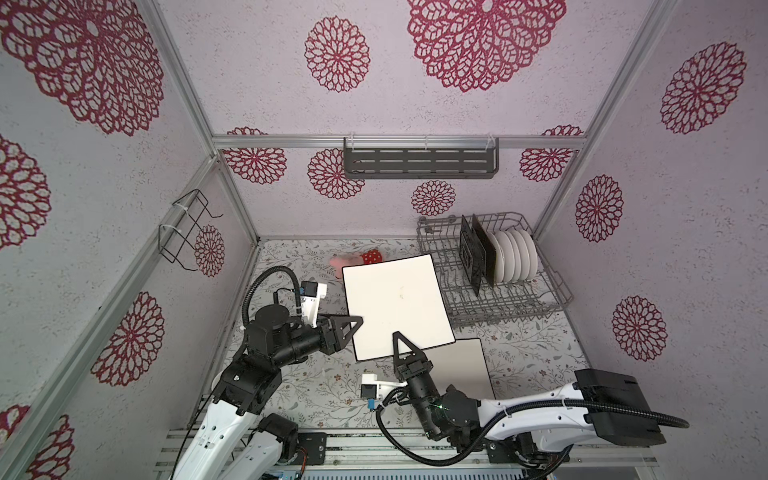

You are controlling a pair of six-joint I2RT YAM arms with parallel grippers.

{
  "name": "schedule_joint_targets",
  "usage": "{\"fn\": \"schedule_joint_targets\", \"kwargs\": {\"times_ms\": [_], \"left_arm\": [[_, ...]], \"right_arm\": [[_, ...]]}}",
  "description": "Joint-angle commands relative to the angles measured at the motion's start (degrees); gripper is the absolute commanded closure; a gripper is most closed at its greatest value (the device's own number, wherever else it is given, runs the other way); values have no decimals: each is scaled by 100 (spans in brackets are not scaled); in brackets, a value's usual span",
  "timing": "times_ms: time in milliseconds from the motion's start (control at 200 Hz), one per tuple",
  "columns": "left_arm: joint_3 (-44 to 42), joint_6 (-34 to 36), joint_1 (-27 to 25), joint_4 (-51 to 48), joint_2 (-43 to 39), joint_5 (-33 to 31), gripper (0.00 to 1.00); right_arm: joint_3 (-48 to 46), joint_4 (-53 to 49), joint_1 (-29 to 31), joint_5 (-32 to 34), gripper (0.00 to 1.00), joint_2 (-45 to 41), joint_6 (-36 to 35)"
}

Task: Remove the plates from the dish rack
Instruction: 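Grasp the white square plate's edge with the left gripper while the right holds it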

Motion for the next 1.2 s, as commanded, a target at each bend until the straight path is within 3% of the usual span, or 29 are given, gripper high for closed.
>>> {"fn": "schedule_joint_targets", "kwargs": {"times_ms": [0, 65, 125, 275, 630, 845, 981, 1191], "left_arm": [[-101, -68, 97, 261, 84, 174, 64], [-95, -61, 104, 314, 80, 168, 50], [-70, -45, 133, 330, 108, 247, 56], [-50, -13, 161, 321, 151, 291, 55], [-85, -39, 214, 483, 188, 370, 80], [-85, -79, 221, 541, 233, 456, 87], [-91, -126, 223, 574, 275, 547, 100], [-184, -313, 218, 711, 244, 596, 100]], "right_arm": [[367, 1614, 137, -33, 100, -145, -718], [378, 1674, 186, -10, 100, -122, -767], [378, 1696, 218, 17, 100, -100, -793], [396, 1855, 300, 21, 100, -22, -913], [413, 1534, 463, 63, 100, -129, -927], [396, 1574, 513, 90, 100, -90, -931], [363, 1624, 511, 77, 100, -75, -929], [282, 1753, 513, 140, 90, -115, -952]]}}
